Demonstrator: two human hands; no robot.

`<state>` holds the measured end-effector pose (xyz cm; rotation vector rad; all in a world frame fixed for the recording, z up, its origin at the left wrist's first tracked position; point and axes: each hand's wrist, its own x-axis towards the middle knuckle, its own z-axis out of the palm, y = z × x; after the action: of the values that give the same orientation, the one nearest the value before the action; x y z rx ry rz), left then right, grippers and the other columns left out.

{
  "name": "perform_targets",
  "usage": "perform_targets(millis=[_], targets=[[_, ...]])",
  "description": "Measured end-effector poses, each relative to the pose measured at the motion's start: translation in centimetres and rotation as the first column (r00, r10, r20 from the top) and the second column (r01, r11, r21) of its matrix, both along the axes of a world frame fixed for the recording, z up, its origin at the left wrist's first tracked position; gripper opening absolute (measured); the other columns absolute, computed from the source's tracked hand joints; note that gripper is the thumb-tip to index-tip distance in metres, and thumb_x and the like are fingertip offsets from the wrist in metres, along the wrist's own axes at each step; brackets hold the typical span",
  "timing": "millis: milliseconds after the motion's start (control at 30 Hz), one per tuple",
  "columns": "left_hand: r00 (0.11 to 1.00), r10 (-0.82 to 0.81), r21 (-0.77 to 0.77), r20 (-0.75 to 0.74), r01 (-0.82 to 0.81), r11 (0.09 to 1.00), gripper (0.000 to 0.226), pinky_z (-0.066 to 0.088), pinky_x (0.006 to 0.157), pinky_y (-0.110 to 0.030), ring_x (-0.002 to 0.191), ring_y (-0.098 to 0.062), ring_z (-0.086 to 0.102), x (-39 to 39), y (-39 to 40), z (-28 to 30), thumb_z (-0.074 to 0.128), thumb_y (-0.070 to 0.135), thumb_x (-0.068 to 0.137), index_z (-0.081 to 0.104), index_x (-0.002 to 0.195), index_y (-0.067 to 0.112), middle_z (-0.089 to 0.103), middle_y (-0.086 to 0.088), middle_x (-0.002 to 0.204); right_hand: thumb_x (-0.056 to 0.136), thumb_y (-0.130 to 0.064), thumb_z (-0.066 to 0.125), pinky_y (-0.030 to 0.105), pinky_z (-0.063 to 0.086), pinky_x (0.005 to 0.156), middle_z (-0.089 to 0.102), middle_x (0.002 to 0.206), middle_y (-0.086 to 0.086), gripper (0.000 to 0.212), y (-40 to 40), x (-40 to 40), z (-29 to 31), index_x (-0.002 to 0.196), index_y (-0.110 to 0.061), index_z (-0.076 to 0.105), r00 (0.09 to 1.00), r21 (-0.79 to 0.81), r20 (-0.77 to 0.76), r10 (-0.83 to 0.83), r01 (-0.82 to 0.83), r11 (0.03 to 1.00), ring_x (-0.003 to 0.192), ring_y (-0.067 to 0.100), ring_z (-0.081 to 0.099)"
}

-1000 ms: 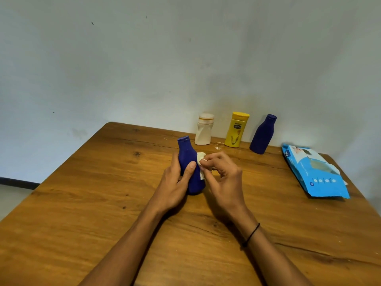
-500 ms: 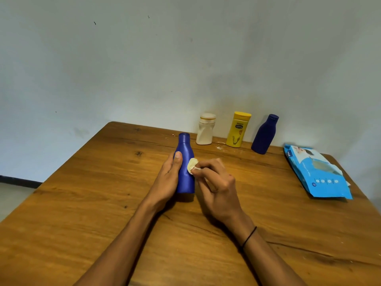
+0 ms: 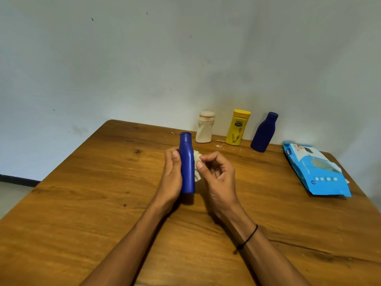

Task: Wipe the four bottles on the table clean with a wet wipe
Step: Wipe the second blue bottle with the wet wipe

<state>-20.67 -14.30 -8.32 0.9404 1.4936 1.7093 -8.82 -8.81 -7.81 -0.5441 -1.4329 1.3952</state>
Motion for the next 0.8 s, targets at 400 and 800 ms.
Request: perform_targets(millis=[400,800], targets=[[0.94,-0.002,-0.031,-0.34,-0.009,0.999,0.048,0.063,0.08,-0.035,0.09,-0.008,0.074,-0.5,-0.1,0.0,0.051,0.063,0.095,0.068,0.119,0.024,0.075,0.003,0.1,0.093,-0.001,0.069,0.046,0.058,0.082,0.063,0.102,0.003,0.011,-0.6,0.0,-0.6,0.098,-0.011,0.069,0.967,0.338,0.193,-0.166,0.093,0.937,0.099,0.024,0.065],[0.991,-0.113,-0.048,0.065,0.116,0.992,0.046,0.059,0.078,-0.033,0.087,-0.017,0.073,0.1,-0.1,0.2,0.038,0.056,0.103,0.063,0.125,0.024,0.076,-0.006,0.102,0.096,-0.005,0.069,0.05,0.058,0.088,0.066,0.106,-0.003,0.01,1.3,1.3,1.1,0.101,-0.014,0.07,0.972,0.319,0.196,-0.132,0.064,0.946,0.106,0.025,0.065]])
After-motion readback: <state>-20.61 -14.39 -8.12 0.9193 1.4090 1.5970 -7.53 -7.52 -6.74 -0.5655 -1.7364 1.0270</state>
